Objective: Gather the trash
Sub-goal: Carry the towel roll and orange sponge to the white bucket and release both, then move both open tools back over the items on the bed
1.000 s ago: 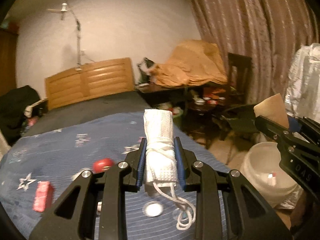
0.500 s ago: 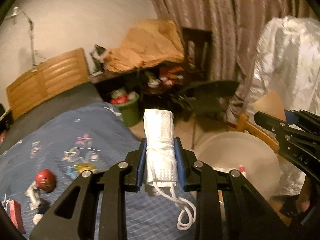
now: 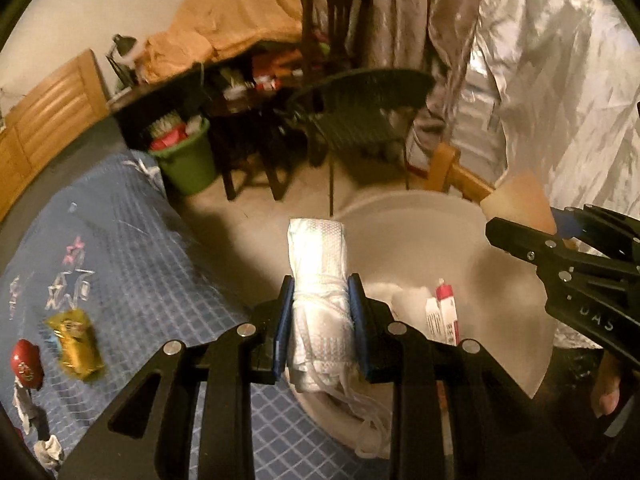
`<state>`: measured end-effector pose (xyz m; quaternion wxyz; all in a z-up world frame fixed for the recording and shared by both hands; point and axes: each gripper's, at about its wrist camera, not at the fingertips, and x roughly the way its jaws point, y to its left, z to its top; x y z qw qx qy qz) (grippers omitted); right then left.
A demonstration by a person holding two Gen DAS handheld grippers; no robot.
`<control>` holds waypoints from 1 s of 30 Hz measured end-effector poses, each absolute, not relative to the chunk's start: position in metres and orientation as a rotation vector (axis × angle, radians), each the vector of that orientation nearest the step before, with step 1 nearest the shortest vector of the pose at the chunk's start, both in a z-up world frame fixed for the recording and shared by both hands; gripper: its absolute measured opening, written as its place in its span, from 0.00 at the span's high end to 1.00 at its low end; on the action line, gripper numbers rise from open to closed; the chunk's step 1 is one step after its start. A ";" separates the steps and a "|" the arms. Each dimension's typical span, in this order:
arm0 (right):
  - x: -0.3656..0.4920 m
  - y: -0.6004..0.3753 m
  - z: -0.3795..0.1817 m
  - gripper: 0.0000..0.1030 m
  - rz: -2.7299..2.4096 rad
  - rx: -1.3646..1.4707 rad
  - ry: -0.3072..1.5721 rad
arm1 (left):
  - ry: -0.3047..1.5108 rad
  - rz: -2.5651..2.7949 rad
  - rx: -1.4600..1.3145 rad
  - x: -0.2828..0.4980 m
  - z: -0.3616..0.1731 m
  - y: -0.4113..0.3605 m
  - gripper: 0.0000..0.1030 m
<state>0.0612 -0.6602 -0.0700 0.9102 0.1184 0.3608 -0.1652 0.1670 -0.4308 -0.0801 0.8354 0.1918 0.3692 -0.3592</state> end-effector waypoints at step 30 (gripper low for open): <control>0.056 -0.635 -0.058 0.48 -0.326 0.240 0.712 | 0.772 -0.751 0.370 0.169 -0.071 -0.411 0.33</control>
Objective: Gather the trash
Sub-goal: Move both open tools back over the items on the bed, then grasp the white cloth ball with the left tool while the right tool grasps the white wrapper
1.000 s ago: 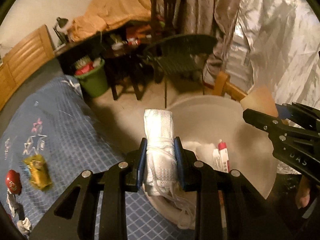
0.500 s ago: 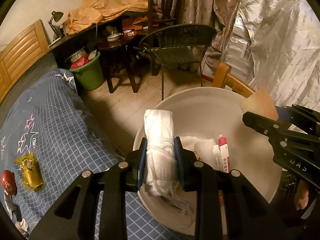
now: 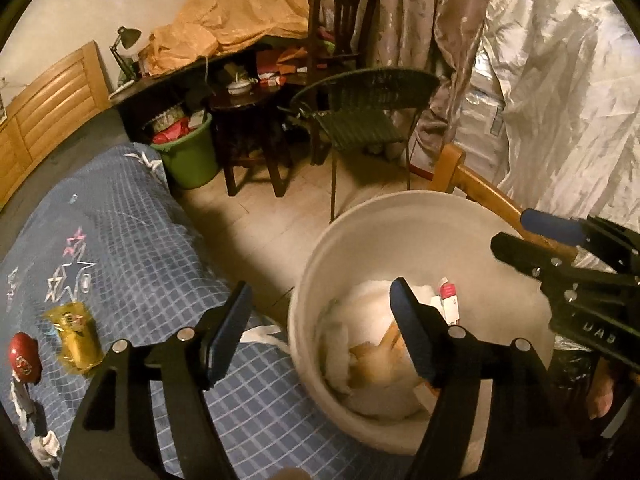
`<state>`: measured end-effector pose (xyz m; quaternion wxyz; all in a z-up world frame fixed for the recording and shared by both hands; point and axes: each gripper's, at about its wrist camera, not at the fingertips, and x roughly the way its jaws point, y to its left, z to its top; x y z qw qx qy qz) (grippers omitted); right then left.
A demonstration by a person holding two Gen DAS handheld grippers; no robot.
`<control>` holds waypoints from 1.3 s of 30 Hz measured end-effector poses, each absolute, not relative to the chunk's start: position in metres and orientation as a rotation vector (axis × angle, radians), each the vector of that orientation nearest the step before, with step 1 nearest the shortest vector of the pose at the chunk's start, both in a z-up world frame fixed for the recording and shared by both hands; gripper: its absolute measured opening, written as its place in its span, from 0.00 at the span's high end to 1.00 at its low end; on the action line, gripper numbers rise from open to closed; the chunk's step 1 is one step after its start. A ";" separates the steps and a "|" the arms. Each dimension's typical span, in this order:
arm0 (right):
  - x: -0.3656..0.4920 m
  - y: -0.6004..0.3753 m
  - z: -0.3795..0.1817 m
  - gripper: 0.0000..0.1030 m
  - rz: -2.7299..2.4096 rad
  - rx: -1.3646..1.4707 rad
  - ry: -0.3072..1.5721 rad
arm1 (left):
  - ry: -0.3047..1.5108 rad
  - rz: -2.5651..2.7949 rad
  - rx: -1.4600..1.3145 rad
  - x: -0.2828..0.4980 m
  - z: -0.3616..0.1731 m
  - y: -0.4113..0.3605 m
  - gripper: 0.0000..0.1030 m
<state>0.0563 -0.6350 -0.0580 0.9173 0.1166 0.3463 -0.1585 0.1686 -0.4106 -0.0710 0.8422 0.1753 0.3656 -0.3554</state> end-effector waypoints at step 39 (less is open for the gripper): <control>0.087 -0.284 -0.097 0.26 0.299 0.071 0.746 | 0.898 -0.323 0.073 0.252 -0.138 0.023 0.29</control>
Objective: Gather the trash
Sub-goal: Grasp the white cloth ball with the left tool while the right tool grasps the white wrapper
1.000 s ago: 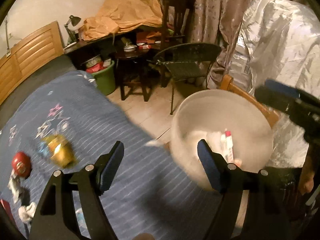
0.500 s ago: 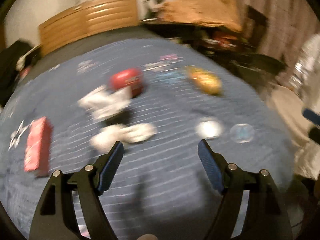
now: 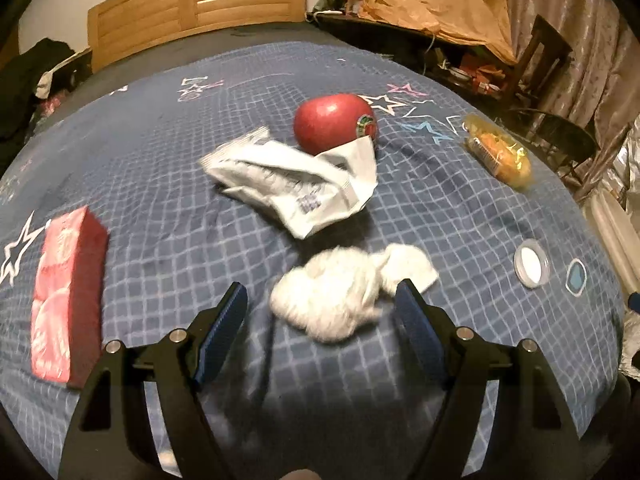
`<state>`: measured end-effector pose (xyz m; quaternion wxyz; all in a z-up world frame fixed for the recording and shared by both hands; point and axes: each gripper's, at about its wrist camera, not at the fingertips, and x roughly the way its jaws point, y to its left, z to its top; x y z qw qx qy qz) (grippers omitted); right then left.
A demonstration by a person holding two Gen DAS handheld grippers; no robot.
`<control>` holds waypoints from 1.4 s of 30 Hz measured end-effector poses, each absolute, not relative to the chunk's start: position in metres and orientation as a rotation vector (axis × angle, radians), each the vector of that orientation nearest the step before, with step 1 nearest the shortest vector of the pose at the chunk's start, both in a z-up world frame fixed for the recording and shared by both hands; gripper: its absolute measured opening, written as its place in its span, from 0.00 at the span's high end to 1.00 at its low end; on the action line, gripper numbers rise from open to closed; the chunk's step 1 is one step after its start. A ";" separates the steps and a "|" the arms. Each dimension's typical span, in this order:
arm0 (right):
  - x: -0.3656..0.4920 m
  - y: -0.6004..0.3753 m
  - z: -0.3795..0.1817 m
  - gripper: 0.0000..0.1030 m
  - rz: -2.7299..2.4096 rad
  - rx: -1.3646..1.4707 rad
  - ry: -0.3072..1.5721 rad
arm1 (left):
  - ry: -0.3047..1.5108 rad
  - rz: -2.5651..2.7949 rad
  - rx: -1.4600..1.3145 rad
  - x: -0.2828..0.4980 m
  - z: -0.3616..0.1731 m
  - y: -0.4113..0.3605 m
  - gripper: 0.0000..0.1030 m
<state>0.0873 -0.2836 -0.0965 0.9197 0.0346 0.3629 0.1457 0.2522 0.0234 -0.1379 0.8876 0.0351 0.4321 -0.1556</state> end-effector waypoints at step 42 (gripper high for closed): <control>0.381 -0.015 -0.123 0.59 0.427 -0.337 1.021 | 0.978 -0.409 -0.100 0.191 -0.160 0.096 0.31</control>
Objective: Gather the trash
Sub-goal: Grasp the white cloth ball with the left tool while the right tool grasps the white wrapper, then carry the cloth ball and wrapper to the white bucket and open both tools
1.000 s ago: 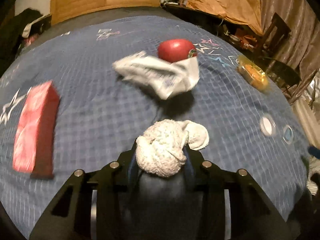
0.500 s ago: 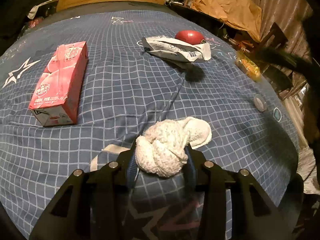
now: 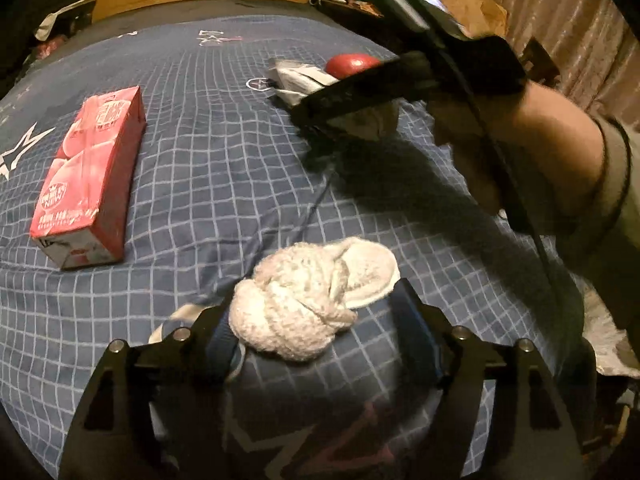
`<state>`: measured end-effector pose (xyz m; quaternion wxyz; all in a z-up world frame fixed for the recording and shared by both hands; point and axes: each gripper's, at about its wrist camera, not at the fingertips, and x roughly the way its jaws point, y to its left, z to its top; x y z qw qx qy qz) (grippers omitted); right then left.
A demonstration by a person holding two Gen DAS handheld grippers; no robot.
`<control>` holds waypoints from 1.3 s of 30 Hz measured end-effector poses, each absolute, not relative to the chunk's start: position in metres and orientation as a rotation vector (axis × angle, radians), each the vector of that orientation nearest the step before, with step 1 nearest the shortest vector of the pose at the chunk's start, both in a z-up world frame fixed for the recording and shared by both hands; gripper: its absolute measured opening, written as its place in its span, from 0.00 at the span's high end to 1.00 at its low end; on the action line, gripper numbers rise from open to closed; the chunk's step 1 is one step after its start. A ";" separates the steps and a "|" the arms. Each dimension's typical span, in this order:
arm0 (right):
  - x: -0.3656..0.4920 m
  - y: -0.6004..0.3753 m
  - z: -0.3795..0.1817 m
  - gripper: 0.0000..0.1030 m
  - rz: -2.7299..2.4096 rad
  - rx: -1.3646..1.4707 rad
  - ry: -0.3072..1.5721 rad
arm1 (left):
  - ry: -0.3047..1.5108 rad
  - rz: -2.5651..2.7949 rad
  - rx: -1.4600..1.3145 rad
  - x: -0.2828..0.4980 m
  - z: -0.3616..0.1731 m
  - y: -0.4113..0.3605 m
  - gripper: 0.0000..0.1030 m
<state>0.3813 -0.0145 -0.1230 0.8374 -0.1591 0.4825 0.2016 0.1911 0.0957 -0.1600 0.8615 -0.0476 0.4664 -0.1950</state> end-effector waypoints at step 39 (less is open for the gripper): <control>0.004 -0.231 0.032 0.65 0.180 0.004 0.234 | 0.285 -0.125 0.071 0.063 0.000 -0.053 0.64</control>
